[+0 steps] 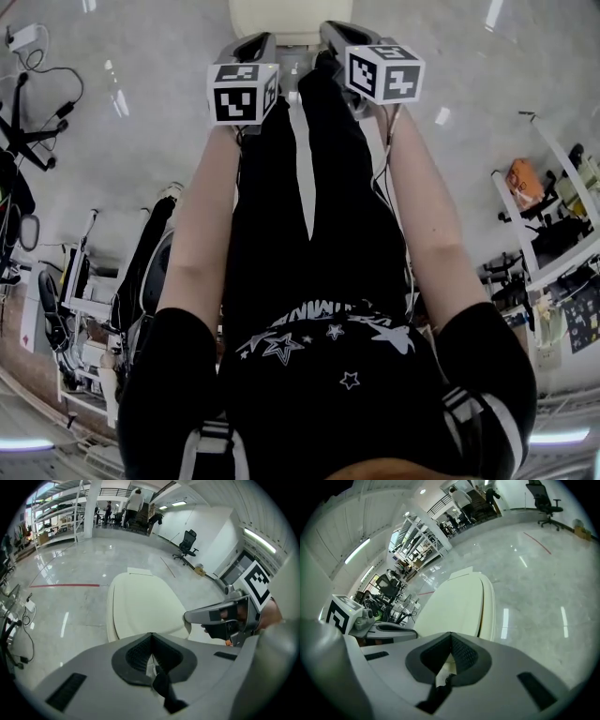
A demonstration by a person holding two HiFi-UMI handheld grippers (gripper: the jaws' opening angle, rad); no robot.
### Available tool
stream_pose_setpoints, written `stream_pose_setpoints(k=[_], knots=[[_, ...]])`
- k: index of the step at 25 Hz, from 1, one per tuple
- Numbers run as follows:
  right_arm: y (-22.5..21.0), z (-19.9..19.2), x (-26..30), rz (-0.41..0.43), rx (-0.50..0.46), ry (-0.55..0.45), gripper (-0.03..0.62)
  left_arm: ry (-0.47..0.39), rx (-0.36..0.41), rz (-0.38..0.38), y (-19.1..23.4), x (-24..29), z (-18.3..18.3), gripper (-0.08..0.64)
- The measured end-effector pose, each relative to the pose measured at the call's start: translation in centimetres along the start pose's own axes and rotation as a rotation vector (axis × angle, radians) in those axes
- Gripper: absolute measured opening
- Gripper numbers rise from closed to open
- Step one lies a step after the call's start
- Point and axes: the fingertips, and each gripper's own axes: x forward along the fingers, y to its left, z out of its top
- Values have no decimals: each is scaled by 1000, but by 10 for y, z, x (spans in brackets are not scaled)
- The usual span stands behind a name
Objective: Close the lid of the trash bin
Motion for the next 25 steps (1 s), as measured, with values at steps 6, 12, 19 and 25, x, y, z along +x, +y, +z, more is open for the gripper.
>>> stream_pose_setpoints(k=[6,12,19,25], knots=[[-7,-8,11,-12,-41,43,2,42,-1,6,4,15,-10,11],[-6,-8,16,-1,-36,45,2,55,-9,-2,10,17,-11,11],[-7,-10,23,-30,-52,63,2,86,-22,-10,13,23,-15,11],[-9,-9,18,-49,-51,69,1,70,-4,-31,2,19,-6,11]])
